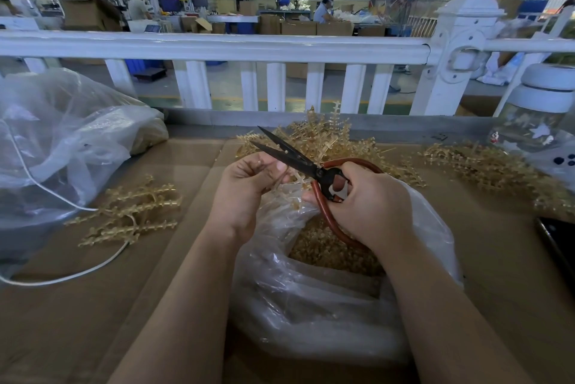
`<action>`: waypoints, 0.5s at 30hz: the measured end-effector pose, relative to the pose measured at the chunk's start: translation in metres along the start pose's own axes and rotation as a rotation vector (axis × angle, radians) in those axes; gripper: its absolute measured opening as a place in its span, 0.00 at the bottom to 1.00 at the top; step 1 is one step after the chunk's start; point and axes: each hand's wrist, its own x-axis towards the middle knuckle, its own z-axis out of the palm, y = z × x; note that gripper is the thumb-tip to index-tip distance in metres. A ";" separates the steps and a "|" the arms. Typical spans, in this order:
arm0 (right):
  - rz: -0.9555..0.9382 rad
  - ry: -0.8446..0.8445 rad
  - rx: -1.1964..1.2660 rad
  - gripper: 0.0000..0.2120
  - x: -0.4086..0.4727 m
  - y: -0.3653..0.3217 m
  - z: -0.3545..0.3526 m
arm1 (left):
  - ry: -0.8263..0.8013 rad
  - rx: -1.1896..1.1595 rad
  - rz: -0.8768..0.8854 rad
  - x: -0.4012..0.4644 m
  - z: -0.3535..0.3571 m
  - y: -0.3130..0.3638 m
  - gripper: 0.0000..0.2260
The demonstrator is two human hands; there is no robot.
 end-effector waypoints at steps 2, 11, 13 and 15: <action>-0.007 0.010 0.000 0.21 -0.001 0.000 0.000 | 0.005 -0.008 0.003 0.000 0.000 0.000 0.03; 0.027 -0.030 0.036 0.34 0.001 0.002 0.002 | 0.007 0.081 0.084 0.001 0.000 0.000 0.02; 0.020 -0.012 0.043 0.34 0.000 0.002 0.002 | 0.007 0.069 0.098 0.001 0.000 0.001 0.07; 0.013 0.002 0.038 0.31 0.000 0.002 0.002 | 0.004 0.053 0.105 0.000 0.000 0.003 0.09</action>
